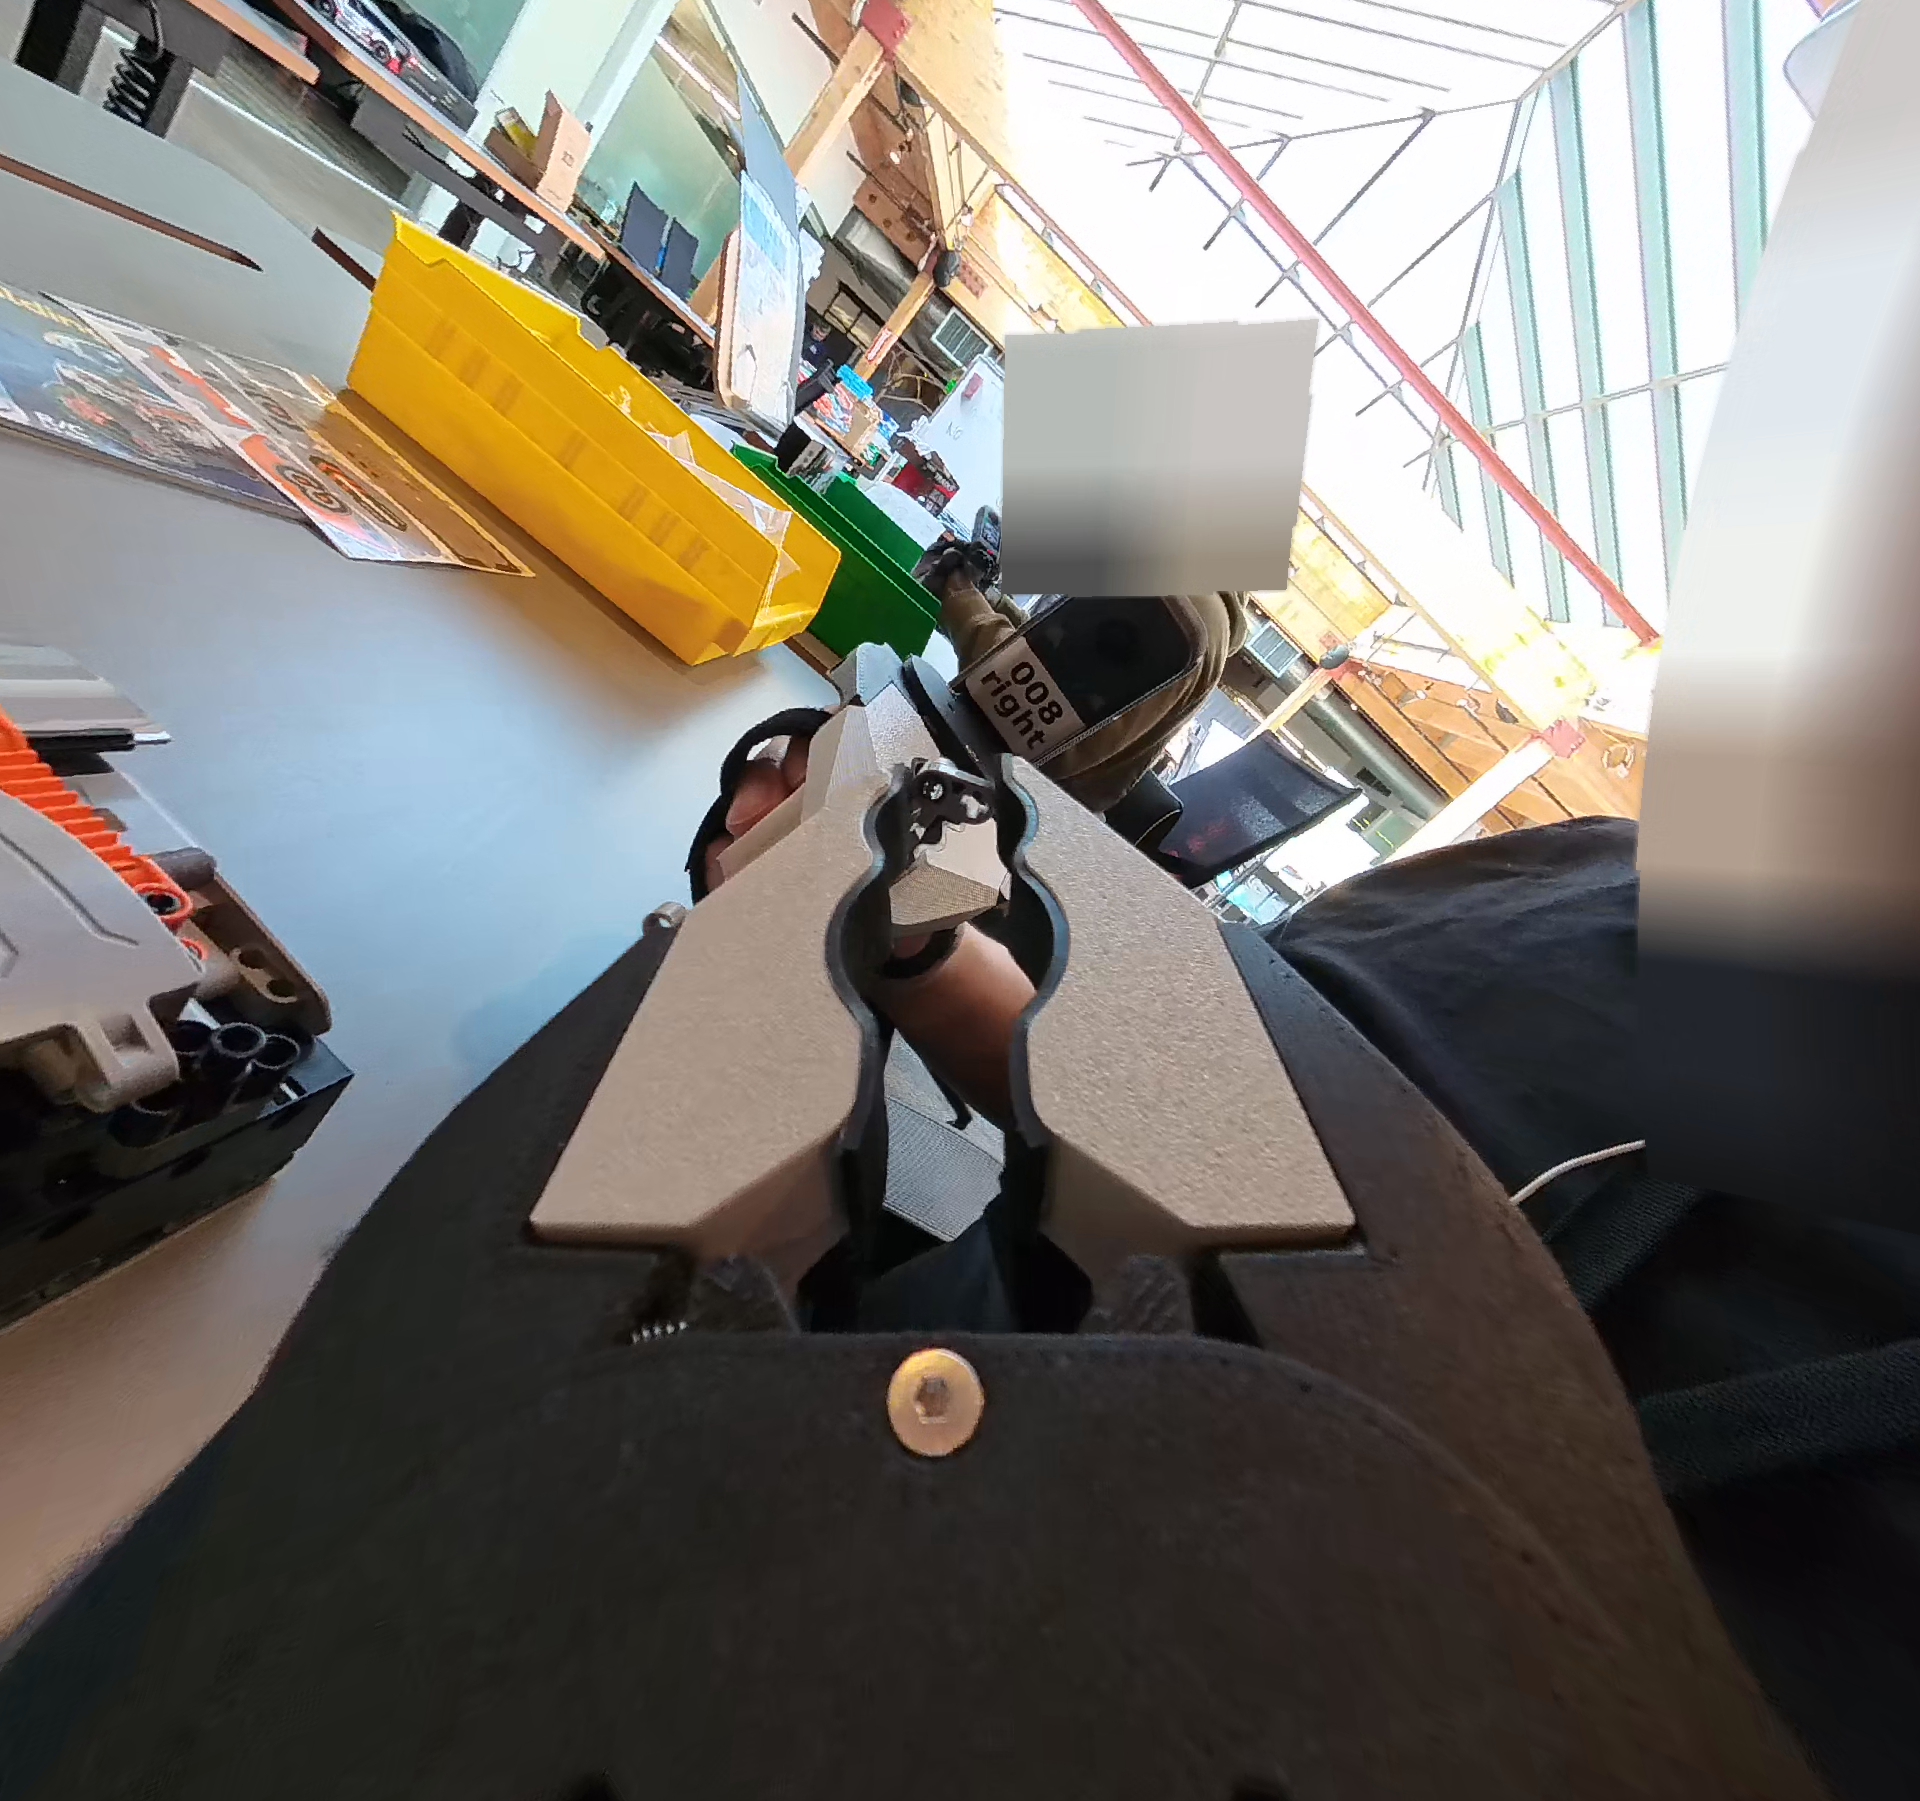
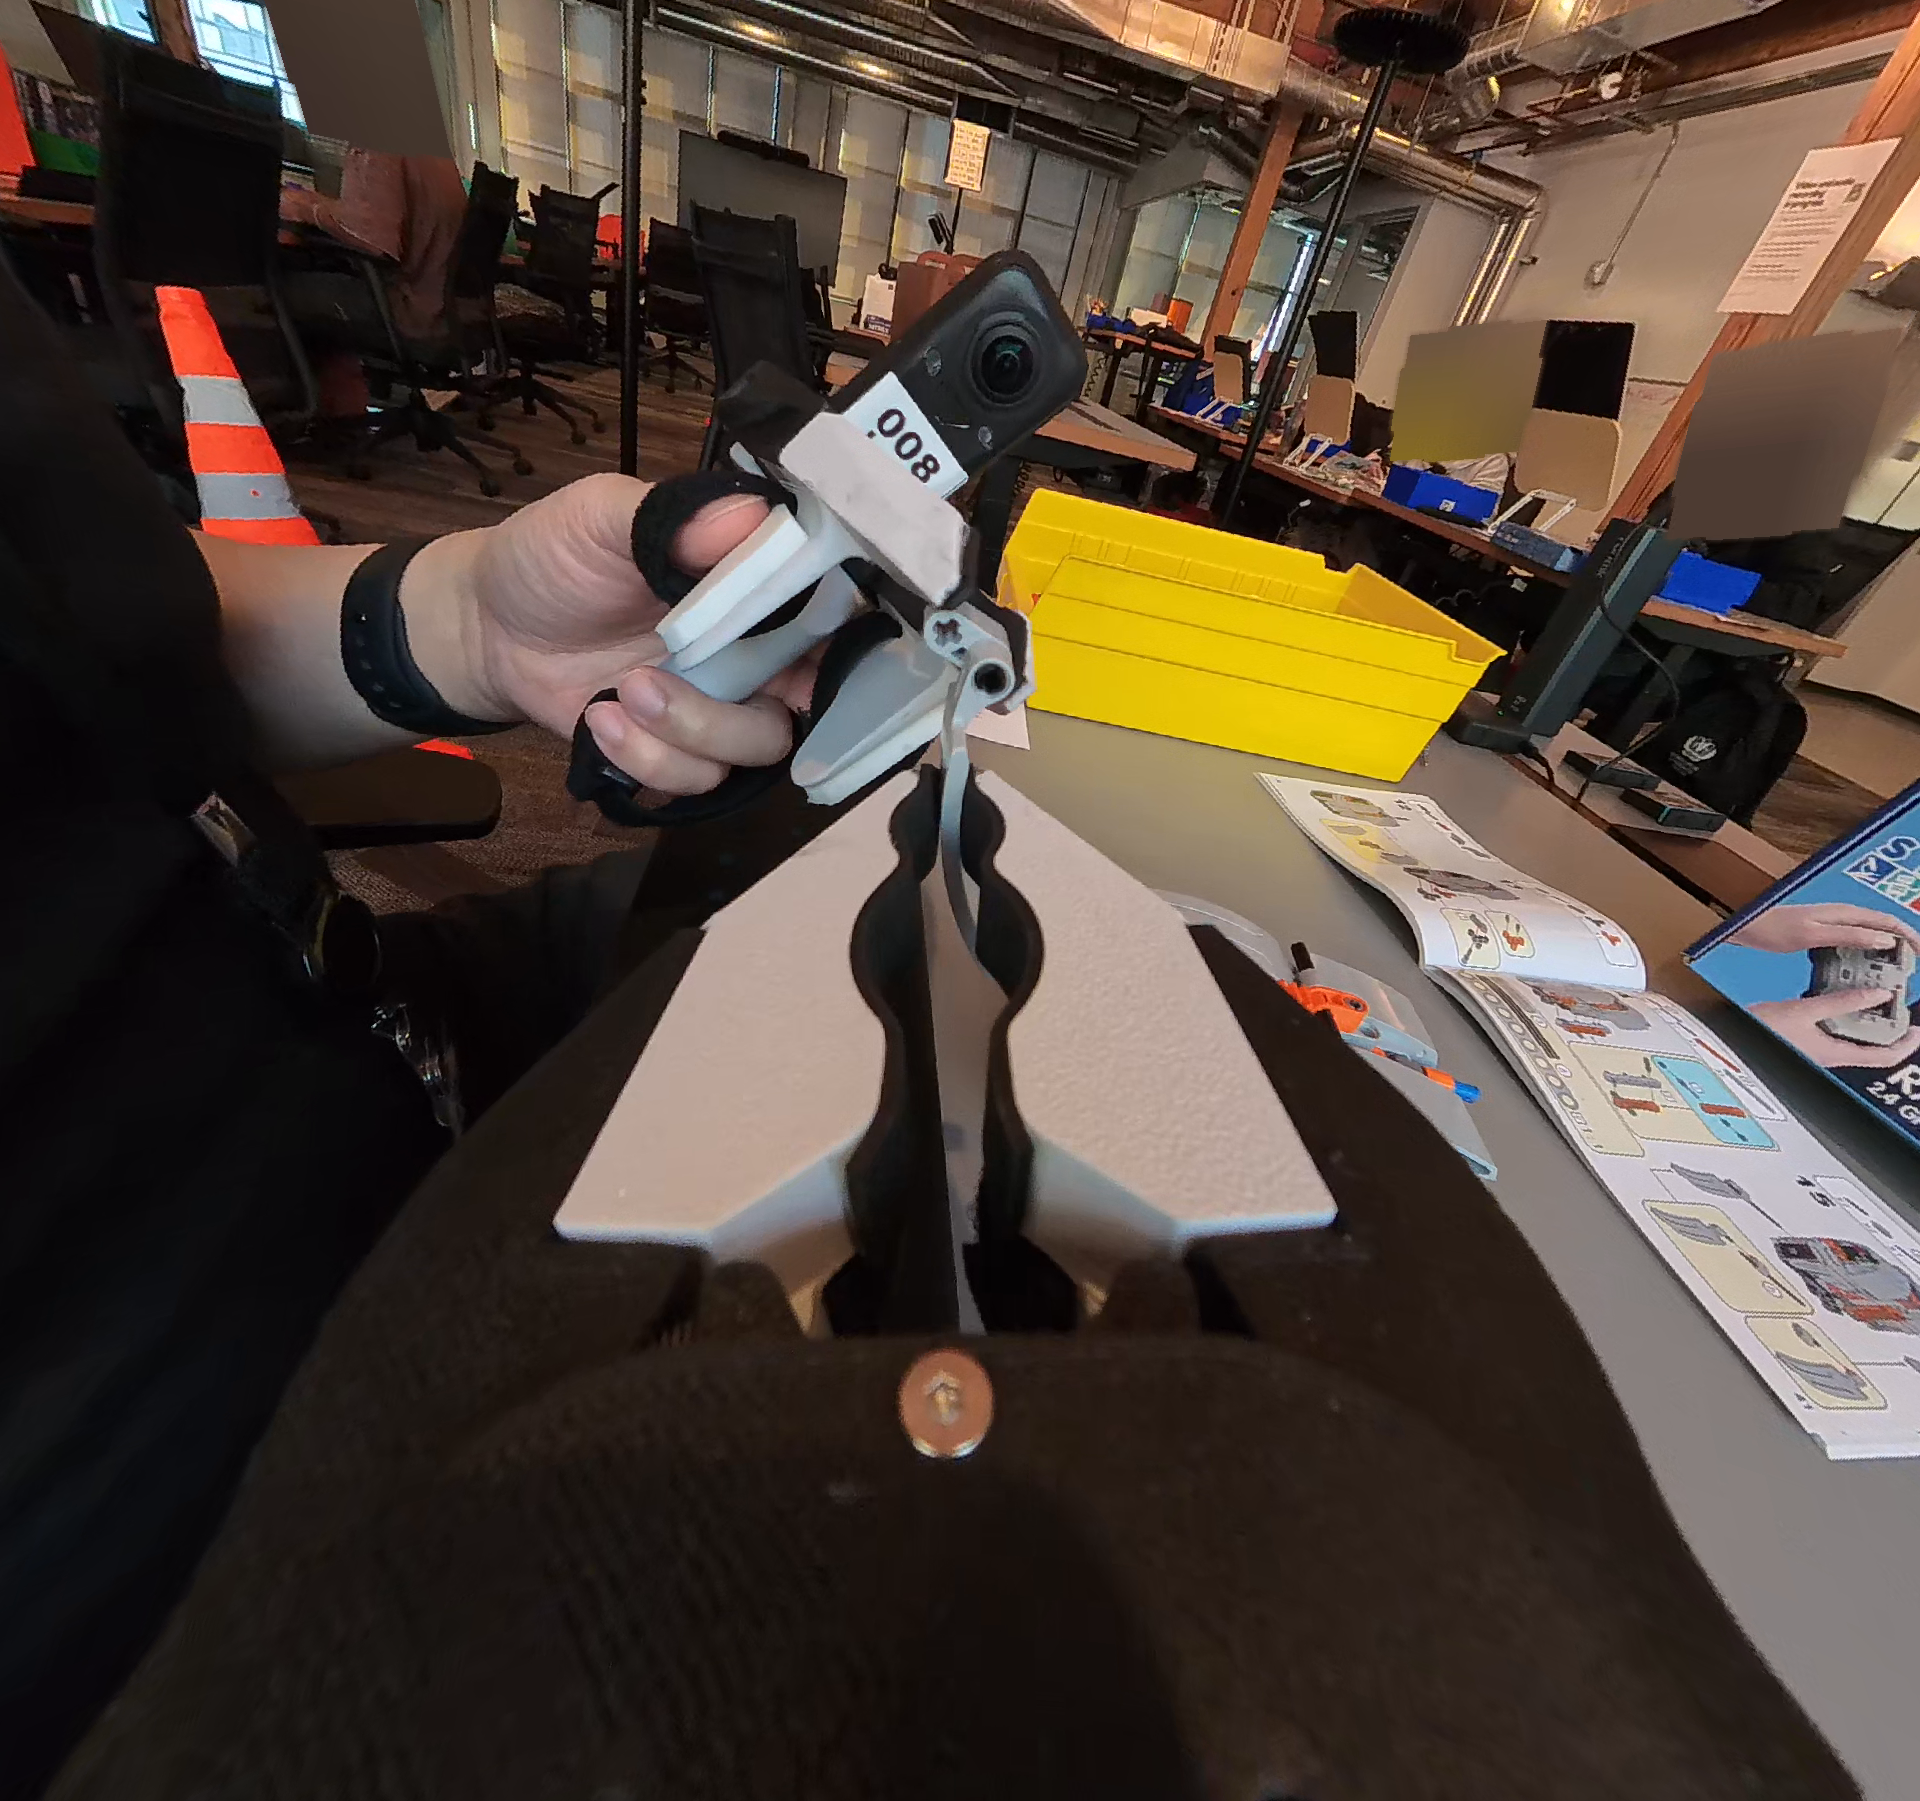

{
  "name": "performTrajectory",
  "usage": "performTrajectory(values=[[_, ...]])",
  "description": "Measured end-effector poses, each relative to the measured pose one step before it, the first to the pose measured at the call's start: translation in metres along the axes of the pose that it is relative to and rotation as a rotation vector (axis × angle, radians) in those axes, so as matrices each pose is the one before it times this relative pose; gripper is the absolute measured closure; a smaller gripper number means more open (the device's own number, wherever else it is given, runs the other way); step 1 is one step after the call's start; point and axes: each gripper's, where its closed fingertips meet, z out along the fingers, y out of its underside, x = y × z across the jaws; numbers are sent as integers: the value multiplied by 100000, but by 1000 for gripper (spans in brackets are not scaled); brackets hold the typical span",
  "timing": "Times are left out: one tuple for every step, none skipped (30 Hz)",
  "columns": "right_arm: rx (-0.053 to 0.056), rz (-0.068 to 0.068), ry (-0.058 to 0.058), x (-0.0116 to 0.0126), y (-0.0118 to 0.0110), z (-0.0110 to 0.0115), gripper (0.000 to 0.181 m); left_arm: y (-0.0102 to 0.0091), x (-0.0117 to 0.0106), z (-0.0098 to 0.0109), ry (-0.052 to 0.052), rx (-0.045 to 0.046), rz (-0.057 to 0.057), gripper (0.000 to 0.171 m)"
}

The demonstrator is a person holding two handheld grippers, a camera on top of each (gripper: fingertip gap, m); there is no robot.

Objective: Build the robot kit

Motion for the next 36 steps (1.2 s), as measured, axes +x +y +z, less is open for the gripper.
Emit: performTrajectory(values=[[199, 156, 74, 21, -34, -33, 181, -41, 11, -21, 185, 69, -206, 158], [238, 7, 15, 6, -54, -34, 181, -45, 19, -21, 230, 44, -130, 158], [480, 6, -40, -19, -82, -41, 181, -69, 33, -45, 217, 65, -147, 158], [388, -6, 255, 28, -79, -57, 181, -112, -59, -76, -489, 120, -255, 156], [254, -259, 379, 49, -53, -59, 181, -146, -169, -100, -1419, 114, -152, 150], [203, -206, 114, -7, -39, -45, 181, -185, -135, -134, -1312, 69, 254, 143], [57, -212, 132, -8, -28, -25, 181, -212, -8, -155, -567, 159, 187, 141], [121, -818, 355, -24, -48, -30, 180, -249, 61, -162, -124, 311, -540, 141], [-13, -1234, 535, -7, -29, -18, 181, -202, 58, -158, -7, 124, -1058, 140], [-265, -1219, 507, 1, 9, -3, 181, -70, 10, -119, -140, -486, -984, 140], [-251, -992, 505, 16, 25, 25, 181, 62, -57, -89, -439, -1072, -500, 141], [-228, -703, 251, 12, 34, 18, 181, 119, -110, -59, -726, -1034, -88, 142], [-195, -140, -53, -9, 26, 35, 181, 72, -96, -43, -567, -427, 48, 142], [-25, 134, -174, -10, 11, 24, 181, 46, 0, 2, 162, -14, -71, 143], [121, -39, 72, 15, -17, -1, 181, 58, 86, 36, 871, -97, -379, 144], [-74, -89, 190, 35, 11, -15, 181, 120, 106, 62, 1130, -377, -558, 145], [28, -64, 32, 11, -4, -8, 181, 158, 35, 83, 794, -655, -541, 147], [108, -42, -71, 2, -12, 10, 181, 152, -35, 93, 338, -663, -374, 147], [-130, -118, -57, -7, 27, 10, 181, 116, -46, 98, 193, -476, -207, 148], [-176, -343, 19, -1, 28, 12, 181, 99, -35, 83, 216, -432, -223, 148], [-133, -511, 50, -16, 13, 18, 181, 88, -41, 62, 100, -476, -364, 148], [-114, -728, 0, -32, 24, 14, 181, 80, -35, 56, 62, -434, -323, 148], [-377, -1015, 286, -2, 62, 29, 181, 79, -12, 38, 46, -402, -165, 149], [-643, -1189, 569, 27, 91, 25, 181, 81, -30, 17, -127, -435, -55, 149], [-523, -1157, 438, 3, 81, 32, 181, 86, 41, 5, 210, -477, 214, 150], [-696, -809, 231, -23, 103, 37, 180, 111, 188, 15, 1048, -642, 581, 153], [-658, -522, -138, -67, 96, 57, 180, 168, 160, 22, 667, -981, 704, 160], [-606, -223, -372, -106, 82, 54, 180, 191, -43, 59, -688, -1174, 760, 160], [-1073, -295, -160, -61, 171, 76, 180, 183, -125, 53, -1239, -1104, 1145, 160], [-1301, -506, 94, -28, 205, 77, 180, 185, -157, 62, -1435, -1095, 1541, 160], [-1074, -305, -284, -90, 152, 62, 180, 195, -94, 77, -1118, -1137, 1609, 160], [-327, 646, -1031, -178, 26, 38, 180, 194, 6, 86, -525, -1153, 1403, 160], [74, 1540, -994, -111, 4, 6, 180, 124, 32, 62, -338, -789, 1204, 160], [145, 2016, -1028, -65, 0, -33, 180, 54, 51, 15, -229, -331, 1149, 160], [528, 2060, -1037, -34, -66, -54, 180, 38, 117, 8, 259, -278, 1073, 160], [810, 1926, -1206, -75, -118, -53, 180, 23, 144, -6, 372, -351, 1174, 160]])
